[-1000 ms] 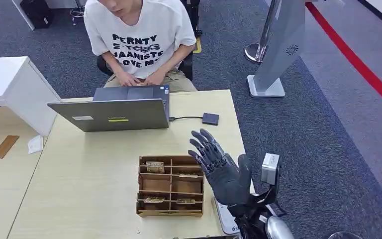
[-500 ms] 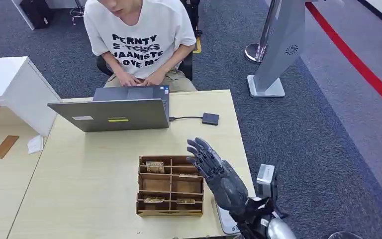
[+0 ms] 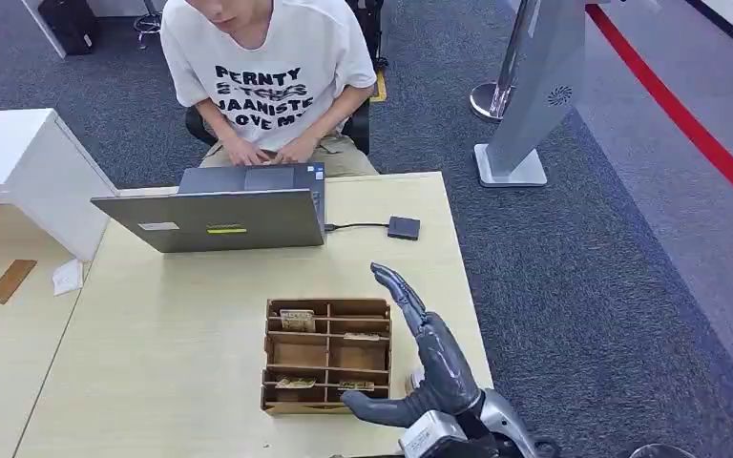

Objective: Pass the card to the sensor for recognition and then transmit it.

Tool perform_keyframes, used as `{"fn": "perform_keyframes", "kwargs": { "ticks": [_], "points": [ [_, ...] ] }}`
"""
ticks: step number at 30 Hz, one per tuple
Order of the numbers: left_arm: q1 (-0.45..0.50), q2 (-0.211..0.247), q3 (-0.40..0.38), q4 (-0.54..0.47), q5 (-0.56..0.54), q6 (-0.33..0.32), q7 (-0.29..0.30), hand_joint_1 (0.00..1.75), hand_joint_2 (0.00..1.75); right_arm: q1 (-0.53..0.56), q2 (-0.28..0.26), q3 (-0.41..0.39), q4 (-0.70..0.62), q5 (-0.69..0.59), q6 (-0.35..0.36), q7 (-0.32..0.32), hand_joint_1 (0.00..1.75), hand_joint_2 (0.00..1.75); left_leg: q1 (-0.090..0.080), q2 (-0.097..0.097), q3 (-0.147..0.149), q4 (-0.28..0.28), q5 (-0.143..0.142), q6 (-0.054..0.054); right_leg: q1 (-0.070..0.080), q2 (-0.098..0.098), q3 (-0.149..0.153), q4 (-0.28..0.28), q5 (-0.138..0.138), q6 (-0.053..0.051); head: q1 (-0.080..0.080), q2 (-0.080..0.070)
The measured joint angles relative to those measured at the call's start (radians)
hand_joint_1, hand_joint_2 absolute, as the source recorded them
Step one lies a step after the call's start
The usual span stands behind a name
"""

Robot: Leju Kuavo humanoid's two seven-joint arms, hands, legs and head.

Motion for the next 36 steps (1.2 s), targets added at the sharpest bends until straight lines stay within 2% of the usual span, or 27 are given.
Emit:
{"fn": "perform_keyframes", "kwargs": {
  "ticks": [4,19,22,23,24,25,26,28,31,36],
  "points": [
    [0.0,0.0,0.0,0.0,-0.001,0.002,0.0,0.0,0.0,-0.001,-0.008,0.032,0.001,0.055,-0.045,0.006,0.0,1.75,0.0,0.0,0.0,0.0,0.0,0.0,0.0,0.0,0.0,0.0,0.0,0.0,0.0,0.0],
    [0.0,0.0,0.0,0.0,-0.001,0.003,0.0,0.0,0.0,-0.005,-0.018,0.06,0.002,0.062,-0.05,0.006,0.0,1.75,0.0,0.0,0.0,0.0,0.0,0.0,0.0,0.0,0.0,0.0,0.0,0.0,0.0,0.0],
    [0.0,0.0,0.0,0.0,-0.002,0.003,0.0,0.0,0.0,-0.006,-0.021,0.066,0.002,0.096,-0.072,0.01,0.0,1.75,0.0,0.0,0.0,0.0,0.0,0.0,0.0,0.0,0.0,0.0,0.0,0.0,0.0,0.0],
    [0.0,0.0,0.0,0.0,-0.002,0.003,0.0,0.0,0.0,-0.008,-0.023,0.07,0.002,0.114,-0.082,0.015,0.07,1.75,0.0,0.0,0.0,0.0,0.0,0.0,0.0,0.0,0.0,0.0,0.0,0.0,0.0,0.0],
    [0.0,0.0,0.0,0.0,-0.001,0.003,0.0,0.0,0.0,-0.01,-0.024,0.075,0.002,0.133,-0.093,0.018,0.68,1.75,0.0,0.0,0.0,0.0,0.0,0.0,0.0,0.0,0.0,0.0,0.0,0.0,0.0,0.0],
    [0.0,0.0,0.0,0.0,-0.001,0.002,0.0,0.0,0.0,-0.012,-0.026,0.081,0.005,0.153,-0.105,0.022,1.36,1.75,0.0,0.0,0.0,0.0,0.0,0.0,0.0,0.0,0.0,0.0,0.0,0.0,0.0,0.0],
    [0.0,0.0,0.0,0.0,-0.001,0.002,0.0,0.0,0.0,-0.016,-0.028,0.09,0.008,0.174,-0.118,0.029,1.68,1.75,0.0,0.0,0.0,0.0,0.0,0.0,0.0,0.0,0.0,0.0,0.0,0.0,0.0,0.0],
    [0.0,0.0,0.0,0.0,-0.001,0.002,0.002,0.0,0.0,-0.025,-0.034,0.108,0.019,0.208,-0.142,0.039,1.75,1.75,0.0,0.0,0.0,0.0,0.0,0.0,0.0,0.0,0.0,0.0,0.0,0.0,0.0,0.0],
    [-0.001,0.0,0.0,0.0,-0.001,0.002,0.005,0.0,0.0,-0.04,-0.042,0.13,0.034,0.25,-0.163,0.06,1.75,1.75,0.0,0.0,0.0,0.0,0.0,0.0,0.0,0.0,0.0,0.0,0.0,0.0,0.0,0.0],
    [-0.001,-0.001,-0.002,0.0,0.004,0.002,0.009,0.0,0.0,-0.072,-0.058,0.156,0.073,0.429,-0.252,0.153,1.75,1.75,0.0,0.0,0.0,0.0,0.0,0.0,0.0,0.0,0.0,0.0,0.0,0.0,0.0,0.0]
  ]
}}
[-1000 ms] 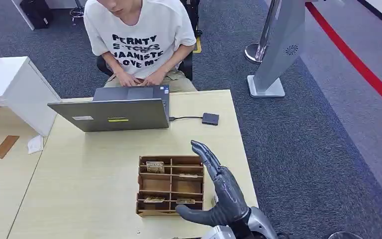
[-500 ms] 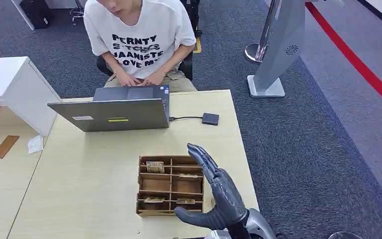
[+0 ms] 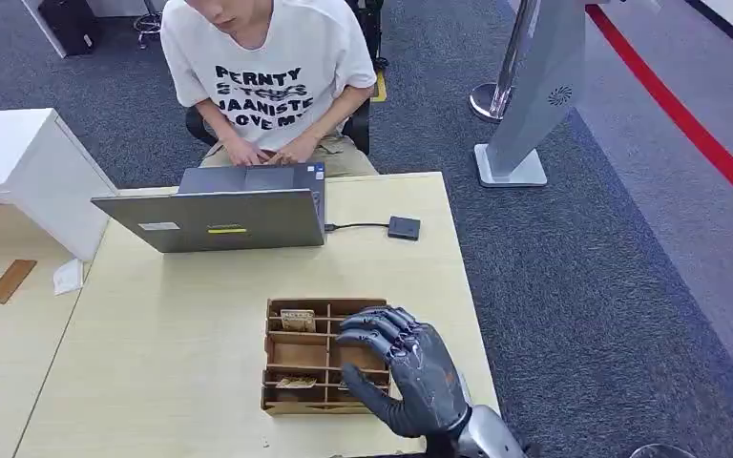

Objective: Pass the card to the sensor for recognition and then transmit it.

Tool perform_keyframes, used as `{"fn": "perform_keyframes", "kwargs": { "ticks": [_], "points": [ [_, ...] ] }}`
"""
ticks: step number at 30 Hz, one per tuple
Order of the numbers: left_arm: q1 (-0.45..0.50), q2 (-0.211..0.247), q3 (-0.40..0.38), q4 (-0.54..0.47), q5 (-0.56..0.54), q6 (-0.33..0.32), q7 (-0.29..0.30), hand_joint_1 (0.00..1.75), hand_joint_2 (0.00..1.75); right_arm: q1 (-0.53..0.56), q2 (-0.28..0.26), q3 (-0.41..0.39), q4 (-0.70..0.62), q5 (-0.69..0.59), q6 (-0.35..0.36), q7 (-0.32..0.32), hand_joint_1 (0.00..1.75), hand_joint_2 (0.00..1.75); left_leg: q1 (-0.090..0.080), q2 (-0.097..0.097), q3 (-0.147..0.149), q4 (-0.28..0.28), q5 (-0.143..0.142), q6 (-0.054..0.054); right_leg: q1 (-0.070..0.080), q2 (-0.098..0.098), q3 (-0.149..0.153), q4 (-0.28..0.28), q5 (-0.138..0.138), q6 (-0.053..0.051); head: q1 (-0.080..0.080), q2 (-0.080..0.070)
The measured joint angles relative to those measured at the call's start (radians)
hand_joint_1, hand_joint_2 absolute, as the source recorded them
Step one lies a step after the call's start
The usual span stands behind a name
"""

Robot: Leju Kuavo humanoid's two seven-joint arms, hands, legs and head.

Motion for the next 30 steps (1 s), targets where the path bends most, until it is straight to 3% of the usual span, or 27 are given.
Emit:
{"fn": "perform_keyframes", "kwargs": {
  "ticks": [18,19,20,21,22,27,29,30],
  "points": [
    [-0.001,-0.003,-0.009,0.0,0.013,0.001,0.003,0.0,0.0,-0.04,-0.021,0.023,0.092,0.157,-0.055,0.085,1.75,1.75,0.0,0.0,0.0,0.0,0.0,0.0,0.0,0.0,0.0,0.0,0.0,0.0,0.0,0.0],
    [-0.001,-0.003,-0.009,0.0,0.013,0.001,0.003,0.0,0.0,-0.043,-0.021,0.024,0.096,0.165,-0.054,0.089,1.57,1.75,0.0,0.0,0.0,0.0,0.0,0.0,0.0,0.0,0.0,0.0,0.0,0.0,0.0,0.0],
    [-0.001,-0.003,-0.009,0.0,0.015,0.001,0.003,0.0,0.0,-0.044,-0.021,0.025,0.1,0.173,-0.054,0.095,1.26,1.75,0.0,0.0,0.0,0.0,0.0,0.0,0.0,0.0,0.0,0.0,0.0,0.0,0.0,0.0],
    [-0.001,-0.003,-0.009,0.0,0.016,0.001,0.003,0.0,0.0,-0.046,-0.021,0.025,0.104,0.182,-0.054,0.102,0.72,1.75,0.0,0.0,0.0,0.0,0.0,0.0,0.0,0.0,0.0,0.0,0.0,0.0,0.0,0.0],
    [-0.001,-0.003,-0.009,0.0,0.017,0.001,0.003,0.0,0.0,-0.047,-0.021,0.025,0.109,0.19,-0.053,0.108,0.63,1.75,0.0,0.0,0.0,0.0,0.0,0.0,0.0,0.0,0.0,0.0,0.0,0.0,0.0,0.0],
    [-0.002,-0.003,-0.009,0.0,0.026,0.001,0.006,0.0,0.0,-0.06,-0.021,0.031,0.14,0.223,-0.039,0.137,0.79,1.75,0.0,0.0,0.0,0.0,0.0,0.0,0.0,0.0,0.0,0.0,0.0,0.0,0.0,0.0],
    [-0.002,-0.003,-0.009,0.0,0.029,0.001,0.006,0.0,0.0,-0.064,-0.021,0.036,0.151,0.232,-0.034,0.146,0.65,1.75,0.0,0.0,0.0,0.0,0.0,0.0,0.0,0.0,0.0,0.0,0.0,0.0,0.0,0.0],
    [-0.002,-0.003,-0.009,0.0,0.03,0.001,0.006,0.0,0.0,-0.066,-0.021,0.038,0.157,0.237,-0.029,0.149,0.66,1.75,0.0,0.0,0.0,0.0,0.0,0.0,0.0,0.0,0.0,0.0,0.0,0.0,0.0,0.0]
  ]
}}
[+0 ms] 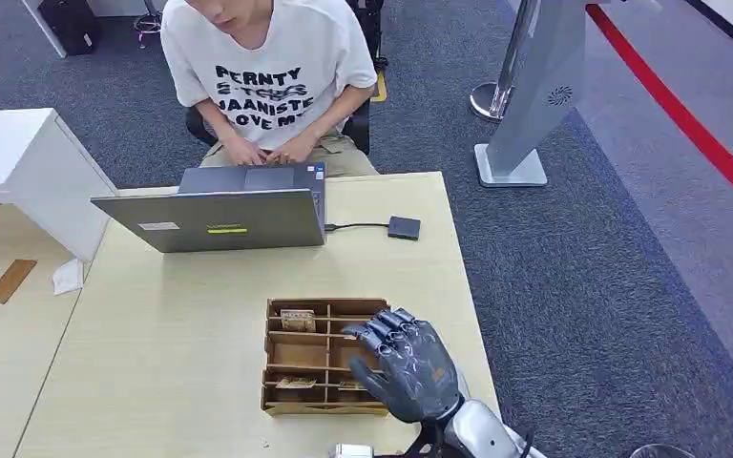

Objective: Pass the card to the sensor for recognition and then transmit it.

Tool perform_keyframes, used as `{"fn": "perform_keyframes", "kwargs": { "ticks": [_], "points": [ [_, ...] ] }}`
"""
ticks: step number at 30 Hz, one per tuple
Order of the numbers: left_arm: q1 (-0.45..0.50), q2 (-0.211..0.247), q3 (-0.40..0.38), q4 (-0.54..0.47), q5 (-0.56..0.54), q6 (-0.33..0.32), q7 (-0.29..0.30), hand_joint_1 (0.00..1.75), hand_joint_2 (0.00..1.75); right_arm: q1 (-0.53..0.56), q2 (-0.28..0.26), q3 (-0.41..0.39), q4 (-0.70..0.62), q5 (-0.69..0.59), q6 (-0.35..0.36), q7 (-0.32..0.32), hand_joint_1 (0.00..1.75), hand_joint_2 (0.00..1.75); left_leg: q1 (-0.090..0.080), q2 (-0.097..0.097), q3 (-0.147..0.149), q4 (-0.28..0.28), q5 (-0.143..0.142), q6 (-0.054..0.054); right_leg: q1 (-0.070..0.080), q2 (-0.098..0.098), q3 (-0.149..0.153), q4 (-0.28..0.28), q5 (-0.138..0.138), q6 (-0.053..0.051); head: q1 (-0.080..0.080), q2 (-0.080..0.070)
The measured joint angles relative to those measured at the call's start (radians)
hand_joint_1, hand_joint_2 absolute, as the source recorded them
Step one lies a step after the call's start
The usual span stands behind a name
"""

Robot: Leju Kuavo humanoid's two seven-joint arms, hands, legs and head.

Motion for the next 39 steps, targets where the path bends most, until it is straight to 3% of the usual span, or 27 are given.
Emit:
{"fn": "perform_keyframes", "kwargs": {
  "ticks": [4,14,34,37,39],
  "points": [
    [0.0,0.0,0.0,0.0,0.001,0.0,0.0,0.0,0.0,-0.01,0.0,0.007,0.021,0.01,0.008,0.007,0.56,1.75,0.0,0.0,0.0,0.0,0.0,0.0,0.0,0.0,0.0,0.0,0.0,0.0,0.0,0.0],
    [-0.001,0.0,-0.006,0.0,0.001,0.0,0.0,0.0,0.0,-0.031,0.009,0.024,0.073,0.015,0.018,0.016,0.66,1.75,0.0,0.0,0.0,0.0,0.0,0.0,0.0,0.0,0.0,0.0,0.0,0.0,0.0,0.0],
    [-0.001,0.0,-0.009,0.0,0.001,0.0,0.0,0.0,0.0,-0.036,0.018,0.031,0.121,0.015,0.018,0.017,0.7,1.75,0.0,0.0,0.0,0.0,0.0,0.0,0.0,0.0,0.0,0.0,0.0,0.0,0.0,0.0],
    [-0.001,0.0,-0.009,0.0,0.001,0.001,0.0,0.0,0.0,-0.038,0.024,0.031,0.132,0.016,0.018,0.019,0.96,1.75,0.0,0.0,0.0,0.0,0.0,0.0,0.0,0.0,0.0,0.0,0.0,0.0,0.0,0.0],
    [-0.001,-0.001,-0.011,0.0,0.001,0.001,0.0,0.0,0.0,-0.039,0.029,0.03,0.14,0.018,0.018,0.019,0.93,1.75,0.0,0.0,0.0,0.0,0.0,0.0,0.0,0.0,0.0,0.0,0.0,0.0,0.0,0.0]
  ]
}}
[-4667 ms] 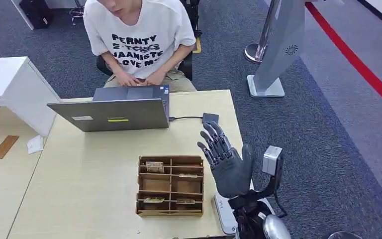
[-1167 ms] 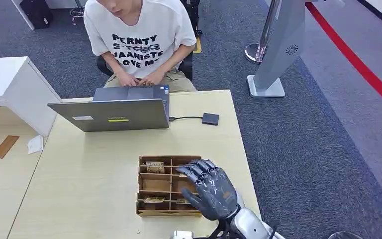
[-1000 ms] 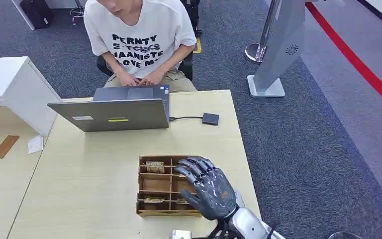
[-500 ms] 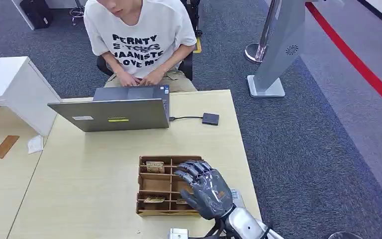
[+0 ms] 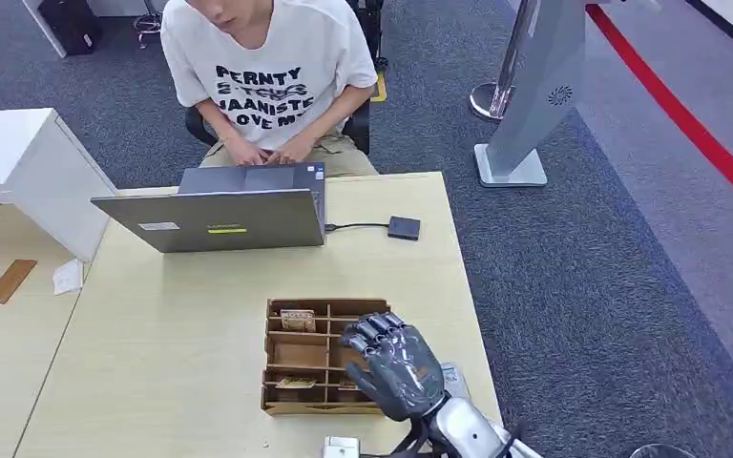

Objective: Pass the card to the sensor for recognition and then transmit it.

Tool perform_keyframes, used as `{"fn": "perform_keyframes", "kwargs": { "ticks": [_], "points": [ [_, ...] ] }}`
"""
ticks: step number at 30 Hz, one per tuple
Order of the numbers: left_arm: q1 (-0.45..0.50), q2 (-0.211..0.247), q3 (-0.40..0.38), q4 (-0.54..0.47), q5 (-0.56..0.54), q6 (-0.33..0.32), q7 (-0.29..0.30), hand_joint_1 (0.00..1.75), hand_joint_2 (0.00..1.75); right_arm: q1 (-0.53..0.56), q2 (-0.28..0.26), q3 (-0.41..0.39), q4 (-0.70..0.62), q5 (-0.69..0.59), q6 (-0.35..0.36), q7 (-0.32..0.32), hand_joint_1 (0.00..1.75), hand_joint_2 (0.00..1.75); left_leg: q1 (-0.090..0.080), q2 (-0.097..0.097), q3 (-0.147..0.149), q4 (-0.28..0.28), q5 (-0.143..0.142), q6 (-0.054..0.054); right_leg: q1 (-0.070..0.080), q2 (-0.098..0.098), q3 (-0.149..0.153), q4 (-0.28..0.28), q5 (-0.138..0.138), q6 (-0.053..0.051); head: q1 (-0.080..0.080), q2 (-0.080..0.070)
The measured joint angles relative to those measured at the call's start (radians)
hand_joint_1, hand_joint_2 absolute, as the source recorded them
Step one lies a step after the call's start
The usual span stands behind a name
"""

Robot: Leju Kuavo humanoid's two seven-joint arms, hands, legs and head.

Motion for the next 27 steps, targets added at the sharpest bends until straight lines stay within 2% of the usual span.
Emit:
{"fn": "perform_keyframes", "kwargs": {
  "ticks": [2,3,9,14,17,20,27],
  "points": [
    [0.0,0.0,-0.005,0.0,0.0,0.0,0.0,0.0,0.0,-0.002,0.003,-0.002,0.008,0.004,0.0,0.002,0.86,1.75,0.0,0.0,0.0,0.0,0.0,0.0,0.0,0.0,0.0,0.0,0.0,0.0,0.0,0.0],
    [0.0,0.0,-0.007,0.0,0.0,0.0,0.0,0.0,0.0,-0.003,0.004,-0.003,0.013,0.007,0.0,0.003,0.72,1.75,0.0,0.0,0.0,0.0,0.0,0.0,0.0,0.0,0.0,0.0,0.0,0.0,0.0,0.0],
    [0.0,0.0,-0.014,0.0,0.003,0.0,0.002,0.0,0.0,-0.003,0.013,-0.026,0.037,0.026,-0.002,0.019,0.89,1.75,0.0,0.0,0.0,0.0,0.0,0.0,0.0,0.0,0.0,0.0,0.0,0.0,0.0,0.0],
    [0.0,0.0,-0.021,0.0,0.01,0.0,0.002,0.0,0.0,0.0,0.016,-0.067,0.056,0.046,-0.007,0.023,0.77,1.75,0.0,0.0,0.0,0.0,0.0,0.0,0.0,0.0,0.0,0.0,0.0,0.0,0.0,0.0],
    [0.0,0.0,-0.022,0.0,0.012,0.0,0.002,0.0,0.0,0.001,0.019,-0.086,0.063,0.049,-0.008,0.024,0.8,1.75,0.0,0.0,0.0,0.0,0.0,0.0,0.0,0.0,0.0,0.0,0.0,0.0,0.0,0.0],
    [0.0,0.0,-0.022,0.0,0.013,0.0,0.002,0.0,0.0,0.001,0.022,-0.095,0.065,0.05,-0.008,0.024,0.75,1.75,0.0,0.0,0.0,0.0,0.0,0.0,0.0,0.0,0.0,0.0,0.0,0.0,0.0,0.0],
    [-0.001,0.0,-0.024,0.0,0.013,0.0,0.002,0.0,0.0,-0.001,0.035,-0.112,0.078,0.051,-0.006,0.024,0.82,1.75,0.0,0.0,0.0,0.0,0.0,0.0,0.0,0.0,0.0,0.0,0.0,0.0,0.0,0.0]
  ]
}}
